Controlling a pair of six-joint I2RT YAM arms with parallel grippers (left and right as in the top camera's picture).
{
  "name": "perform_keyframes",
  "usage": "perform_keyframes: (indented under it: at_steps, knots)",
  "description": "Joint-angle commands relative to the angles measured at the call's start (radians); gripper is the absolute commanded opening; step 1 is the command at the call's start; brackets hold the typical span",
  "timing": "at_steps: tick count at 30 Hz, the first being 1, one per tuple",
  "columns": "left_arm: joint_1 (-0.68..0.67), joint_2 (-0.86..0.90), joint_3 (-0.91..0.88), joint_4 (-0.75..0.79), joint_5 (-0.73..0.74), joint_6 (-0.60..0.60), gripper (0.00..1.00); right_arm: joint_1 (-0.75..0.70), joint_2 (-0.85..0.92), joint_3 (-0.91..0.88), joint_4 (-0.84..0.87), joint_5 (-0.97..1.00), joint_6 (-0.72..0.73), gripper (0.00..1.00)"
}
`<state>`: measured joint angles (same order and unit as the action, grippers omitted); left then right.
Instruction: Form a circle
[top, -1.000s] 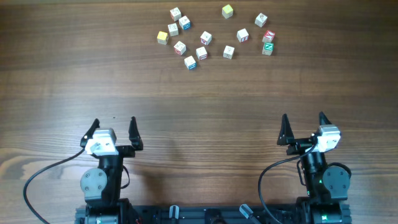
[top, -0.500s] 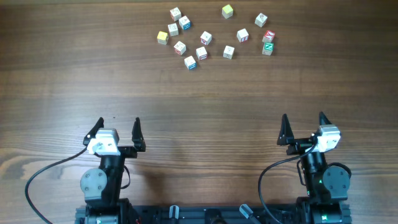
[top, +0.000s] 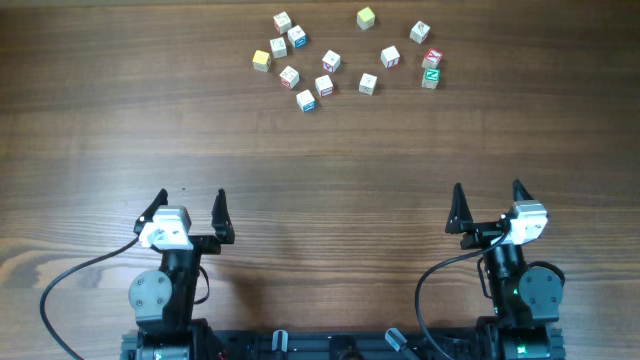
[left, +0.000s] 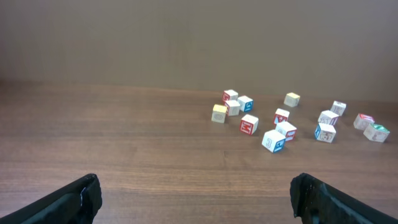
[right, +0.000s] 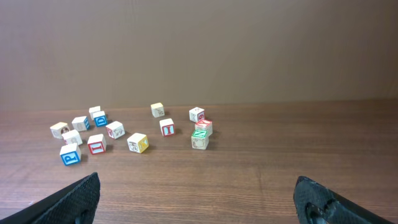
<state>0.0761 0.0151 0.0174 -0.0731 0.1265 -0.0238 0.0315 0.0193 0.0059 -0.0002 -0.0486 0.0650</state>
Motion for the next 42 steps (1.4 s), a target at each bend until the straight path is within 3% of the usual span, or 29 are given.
perform_keyframes:
  at_steps: [1, 11, 22, 33, 40, 42]
  knots:
    - [0.007, 0.001, 0.068, -0.03, 0.02, -0.018, 1.0, 0.004, -0.009, 0.0, 0.001, -0.013, -0.013, 1.0]
    - [0.007, 0.016, 0.208, -0.148, 0.109, -0.018, 1.0, 0.004, -0.009, 0.0, 0.001, -0.013, -0.012, 1.0]
    - [0.006, 0.194, 0.355, -0.188, 0.11, -0.018, 1.0, 0.004, -0.009, 0.0, 0.001, -0.013, -0.013, 1.0]
    - [-0.018, 0.606, 0.784, -0.36, 0.154, -0.067, 1.0, 0.004, -0.009, 0.0, 0.001, -0.013, -0.012, 1.0]
    - [-0.166, 0.961, 1.085, -0.487, 0.142, -0.074, 1.0, 0.004, -0.009, 0.0, 0.001, -0.013, -0.013, 1.0]
    - [-0.221, 1.09, 1.201, -0.552, 0.054, -0.12, 1.0, 0.004, -0.009, 0.0, 0.001, -0.013, -0.013, 1.0]
